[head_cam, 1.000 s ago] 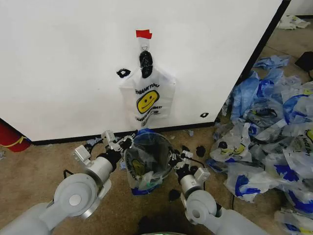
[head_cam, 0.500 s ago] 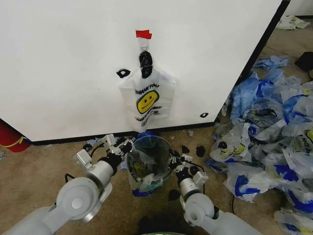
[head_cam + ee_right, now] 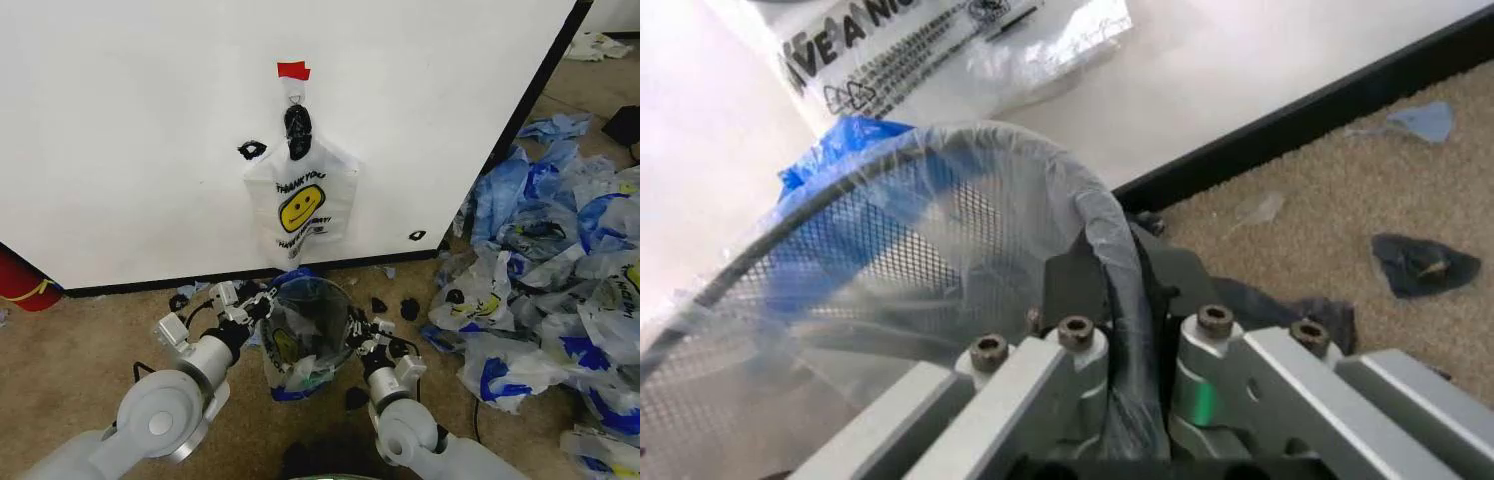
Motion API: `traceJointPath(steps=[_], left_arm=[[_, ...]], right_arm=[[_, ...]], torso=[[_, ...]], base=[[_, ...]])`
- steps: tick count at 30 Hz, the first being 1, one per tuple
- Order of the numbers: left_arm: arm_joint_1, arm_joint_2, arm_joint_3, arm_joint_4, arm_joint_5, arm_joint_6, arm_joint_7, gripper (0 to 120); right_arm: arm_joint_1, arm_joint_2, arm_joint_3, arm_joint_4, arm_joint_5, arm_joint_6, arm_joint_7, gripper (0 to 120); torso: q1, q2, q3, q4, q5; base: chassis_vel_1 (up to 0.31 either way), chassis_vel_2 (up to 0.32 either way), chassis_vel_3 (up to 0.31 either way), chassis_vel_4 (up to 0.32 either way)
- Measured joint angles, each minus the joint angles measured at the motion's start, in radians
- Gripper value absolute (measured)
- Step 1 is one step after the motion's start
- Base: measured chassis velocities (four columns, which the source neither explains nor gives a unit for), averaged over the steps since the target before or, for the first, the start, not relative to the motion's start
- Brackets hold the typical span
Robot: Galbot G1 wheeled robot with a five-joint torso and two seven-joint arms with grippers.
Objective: Pick up the garbage bag from the wall and place it over the trash bin.
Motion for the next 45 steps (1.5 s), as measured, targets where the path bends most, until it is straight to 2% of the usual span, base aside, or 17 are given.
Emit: traceJointPath(steps=[4, 6, 7, 8, 11, 15, 20, 23, 26, 31, 32, 35, 36, 39, 41, 42, 45], left_arm=[[0.005, -0.003, 0.000, 0.005, 0.007, 0.000, 0.002, 0], [0.006, -0.005, 0.000, 0.006, 0.009, 0.000, 0.003, 0], [0.008, -0.006, 0.000, 0.008, 0.012, -0.001, 0.003, 0], [0.013, -0.006, -0.001, 0.009, 0.016, -0.001, 0.004, 0], [0.020, -0.006, -0.004, 0.009, 0.020, -0.002, 0.006, 0], [0.025, -0.005, -0.005, 0.009, 0.022, -0.002, 0.007, 0], [0.030, -0.009, -0.007, 0.011, 0.030, -0.004, 0.009, 0], [0.043, -0.020, -0.014, 0.012, 0.056, -0.004, 0.023, 0], [0.063, -0.030, -0.019, 0.014, 0.121, -0.006, 0.054, 0], [0.081, -0.037, -0.021, 0.018, 0.177, -0.011, 0.084, 0], [0.105, -0.050, -0.028, 0.020, 0.244, -0.018, 0.120, 0], [0.120, -0.063, -0.038, 0.021, 0.286, -0.024, 0.142, 0], [0.136, -0.075, -0.049, 0.022, 0.324, -0.029, 0.163, 0], [0.176, -0.121, -0.100, 0.025, 0.431, -0.041, 0.227, 14], [0.199, -0.157, -0.137, 0.030, 0.510, -0.047, 0.265, 20], [0.199, -0.157, -0.137, 0.030, 0.510, -0.047, 0.265, 20], [0.223, -0.208, -0.183, 0.033, 0.604, -0.063, 0.300, 34]], right_arm=[[-0.004, -0.007, 0.000, 0.007, -0.013, 0.001, -0.001, 21], [-0.004, -0.008, 0.000, 0.008, -0.015, 0.001, -0.001, 24], [-0.005, -0.010, 0.000, 0.011, -0.017, 0.001, -0.001, 29], [-0.005, -0.015, 0.000, 0.018, -0.022, 0.000, -0.001, 39], [-0.007, -0.020, -0.001, 0.031, -0.030, -0.001, -0.001, 52], [-0.013, -0.028, 0.000, 0.053, -0.040, -0.003, -0.001, 60], [-0.027, -0.038, 0.006, 0.086, -0.063, 0.000, -0.008, 61], [-0.047, -0.052, 0.034, 0.121, -0.085, 0.036, -0.071, 61], [-0.061, -0.068, 0.087, 0.134, -0.108, 0.136, -0.242, 61], [-0.064, -0.077, 0.138, 0.148, -0.091, 0.197, -0.355, 62], [-0.065, -0.086, 0.202, 0.171, -0.053, 0.243, -0.448, 64], [-0.065, -0.091, 0.248, 0.185, -0.035, 0.261, -0.486, 65], [-0.063, -0.094, 0.293, 0.197, -0.025, 0.270, -0.510, 67], [-0.067, -0.104, 0.418, 0.236, -0.016, 0.276, -0.526, 81], [-0.076, -0.114, 0.492, 0.254, -0.031, 0.285, -0.518, 84], [-0.076, -0.114, 0.492, 0.254, -0.031, 0.285, -0.518, 84], [-0.117, -0.119, 0.584, 0.280, -0.071, 0.295, -0.480, 86]], torso=[[0.000, 0.000, 0.000, 0.0002, 0.0002], [0.000, 0.000, 0.000, 0.0001, 0.0001], [0.000, 0.000, 0.000, 0.0001, 0.0001], [0.000, 0.000, 0.000, 0.0001, 0.0002], [0.000, 0.000, 0.000, 0.0002, -0.0001], [0.000, 0.000, 0.000, 0.0000, 0.0000], [0.000, 0.000, 0.000, -0.0001, 0.0000], [0.000, 0.000, 0.000, 0.0000, 0.0000], [0.000, 0.000, 0.000, -0.0003, 0.0001], [0.000, 0.000, 0.000, 0.0000, 0.0001], [0.000, 0.000, 0.000, 0.0000, -0.0001], [0.000, 0.000, 0.000, 0.0000, 0.0001], [0.000, 0.000, 0.000, 0.0001, -0.0001], [0.000, 0.000, 0.000, 0.0001, 0.0004], [0.000, 0.000, 0.000, 0.0000, -0.0003], [0.000, 0.000, 0.000, 0.0000, -0.0003], [0.000, 0.000, 0.000, 0.0002, 0.0000]], base=[[0.000, 0.000, 0.000, 0.000], [0.000, 0.000, 0.000, 0.000], [0.000, 0.000, 0.000, 0.000], [0.000, 0.000, 0.000, 0.000], [0.000, 0.000, 0.000, 0.000], [0.000, 0.000, 0.000, 0.000], [0.000, 0.000, 0.000, 0.000], [0.000, 0.000, 0.000, 0.000], [0.000, 0.000, 0.000, 0.000], [0.000, 0.000, 0.000, 0.000], [0.000, 0.000, 0.000, 0.000], [0.000, 0.000, 0.000, 0.000], [0.000, 0.000, 0.000, 0.000], [0.000, 0.000, 0.000, 0.000], [0.000, 0.000, 0.000, 0.000], [0.000, 0.000, 0.000, 0.000], [0.000, 0.000, 0.000, 0.000]])
